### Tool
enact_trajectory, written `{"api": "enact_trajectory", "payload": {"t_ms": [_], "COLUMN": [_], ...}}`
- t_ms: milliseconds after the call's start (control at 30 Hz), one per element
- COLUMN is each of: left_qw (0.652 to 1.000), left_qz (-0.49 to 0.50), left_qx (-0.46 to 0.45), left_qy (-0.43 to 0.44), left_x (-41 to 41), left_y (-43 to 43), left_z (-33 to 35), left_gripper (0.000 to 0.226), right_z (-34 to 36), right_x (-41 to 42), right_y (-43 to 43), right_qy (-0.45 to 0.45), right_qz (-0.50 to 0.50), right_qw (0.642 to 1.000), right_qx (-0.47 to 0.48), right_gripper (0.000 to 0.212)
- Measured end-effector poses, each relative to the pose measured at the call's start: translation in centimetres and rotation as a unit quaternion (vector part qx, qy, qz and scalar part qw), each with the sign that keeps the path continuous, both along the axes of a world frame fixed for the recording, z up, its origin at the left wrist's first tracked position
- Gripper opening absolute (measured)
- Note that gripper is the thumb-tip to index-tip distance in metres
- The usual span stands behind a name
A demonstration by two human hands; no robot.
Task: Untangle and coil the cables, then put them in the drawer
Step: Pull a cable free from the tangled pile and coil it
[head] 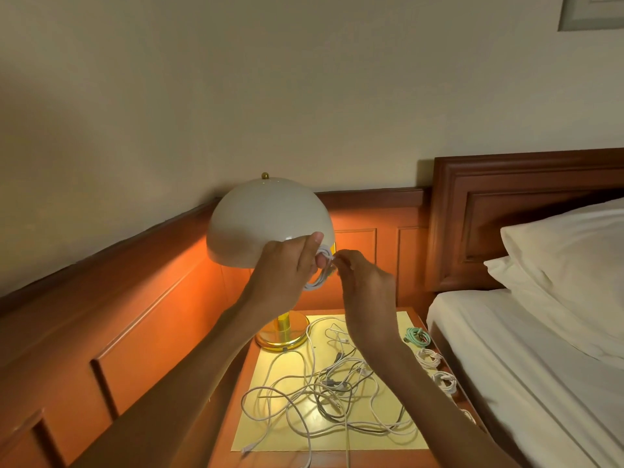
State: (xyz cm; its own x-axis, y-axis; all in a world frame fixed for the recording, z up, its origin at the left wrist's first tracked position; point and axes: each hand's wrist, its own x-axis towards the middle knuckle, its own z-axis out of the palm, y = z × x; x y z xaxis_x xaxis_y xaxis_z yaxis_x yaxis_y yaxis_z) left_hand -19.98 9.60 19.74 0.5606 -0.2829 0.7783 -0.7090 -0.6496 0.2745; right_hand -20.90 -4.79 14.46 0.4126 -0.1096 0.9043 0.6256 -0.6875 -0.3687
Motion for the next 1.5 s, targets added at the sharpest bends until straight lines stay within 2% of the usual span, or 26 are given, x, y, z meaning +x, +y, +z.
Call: {"api": "enact_trajectory", "payload": {"t_ms": [33, 100, 200, 267, 367, 500, 567, 667, 733, 767, 800, 833, 867, 967, 1000, 1100, 1200, 1300, 1367, 1433, 1500], "left_qw": [1.0, 1.0, 1.0, 0.998, 0.994, 0.994, 0.99, 0.988, 0.992, 0.99, 0.99, 0.99, 0.992, 0.989, 0.99, 0.996, 0.997, 0.997, 0.996, 0.995, 0.995], "left_qz": [-0.001, -0.005, 0.011, 0.012, 0.023, 0.098, 0.119, 0.096, 0.097, 0.113, 0.129, 0.134, 0.122, 0.133, 0.121, 0.072, 0.07, 0.066, 0.076, 0.089, 0.089], "left_qx": [0.003, 0.005, 0.011, -0.008, -0.032, -0.006, -0.041, -0.09, -0.031, -0.002, 0.033, 0.048, 0.038, 0.009, 0.014, -0.011, -0.004, -0.026, -0.01, 0.012, 0.001], "left_qy": [0.001, 0.001, 0.011, 0.058, 0.102, 0.05, 0.067, 0.078, 0.076, 0.081, 0.045, 0.018, 0.016, -0.061, -0.076, -0.043, -0.045, -0.035, -0.039, -0.048, -0.043], "left_x": [0.0, 0.0, 0.2, 0.5, 0.7, 1.4, 1.8, 1.7, 0.7, 0.4, 0.9, 1.1, 0.6, 1.1, 1.3, 1.4, 1.8, 2.2, 2.4, 2.4, 2.4], "left_y": [-0.1, -0.2, -0.2, 0.0, -0.1, 0.4, 0.8, 0.9, 1.0, 0.9, 1.2, 1.0, 0.6, 0.4, 0.4, 0.6, 1.0, 0.9, 0.8, 0.8, 0.7], "left_z": [0.1, 0.3, 0.5, 0.4, -0.1, -0.6, -0.8, -1.1, -0.7, -0.6, -0.9, -1.0, -0.6, -0.6, -1.0, -1.3, -1.8, -1.9, -2.0, -2.2, -2.4], "left_gripper": [0.048, 0.053, 0.055, 0.052, 0.049, 0.042, 0.046, 0.037, 0.019, 0.024, 0.027, 0.017, 0.013, 0.021, 0.023, 0.035, 0.031, 0.03, 0.024, 0.021, 0.023], "right_z": [0.0, -0.3, -0.4, -0.3, -0.3, 0.5, 1.1, 1.9, 2.2, 2.3, 2.3, 2.4, 2.4, 2.4, 2.4, 2.8, 3.0, 3.0, 3.1, 3.3, 3.4], "right_x": [0.0, 0.2, 0.5, 0.6, 0.6, 0.9, 1.0, 1.1, 1.0, 1.0, 0.9, 0.7, 0.6, 0.5, 0.5, 0.5, 0.6, 0.8, 1.0, 1.0, 0.9], "right_y": [0.2, 0.4, 0.7, 1.2, 2.2, 2.2, 1.9, 1.6, 1.6, 1.6, 1.6, 1.7, 1.7, 1.7, 1.6, 0.7, -0.4, -0.6, -0.7, -0.6, -0.3], "right_qy": [0.032, 0.102, 0.172, 0.183, 0.182, 0.272, 0.322, 0.366, 0.385, 0.39, 0.391, 0.389, 0.385, 0.365, 0.368, 0.407, 0.44, 0.454, 0.468, 0.485, 0.5], "right_qz": [0.044, 0.147, 0.3, 0.329, 0.328, 0.386, 0.403, 0.422, 0.41, 0.399, 0.394, 0.394, 0.391, 0.368, 0.371, 0.408, 0.453, 0.476, 0.474, 0.467, 0.469], "right_qw": [0.997, 0.968, 0.876, 0.837, 0.813, 0.736, 0.708, 0.679, 0.692, 0.708, 0.719, 0.725, 0.73, 0.754, 0.753, 0.734, 0.714, 0.694, 0.686, 0.681, 0.674], "right_qx": [0.063, 0.176, 0.335, 0.397, 0.446, 0.485, 0.482, 0.476, 0.452, 0.433, 0.418, 0.41, 0.408, 0.403, 0.4, 0.361, 0.303, 0.294, 0.293, 0.288, 0.276], "right_gripper": [0.012, 0.014, 0.015, 0.015, 0.016, 0.014, 0.014, 0.02, 0.021, 0.021, 0.02, 0.021, 0.023, 0.025, 0.024, 0.024, 0.029, 0.04, 0.044, 0.041, 0.028]}}
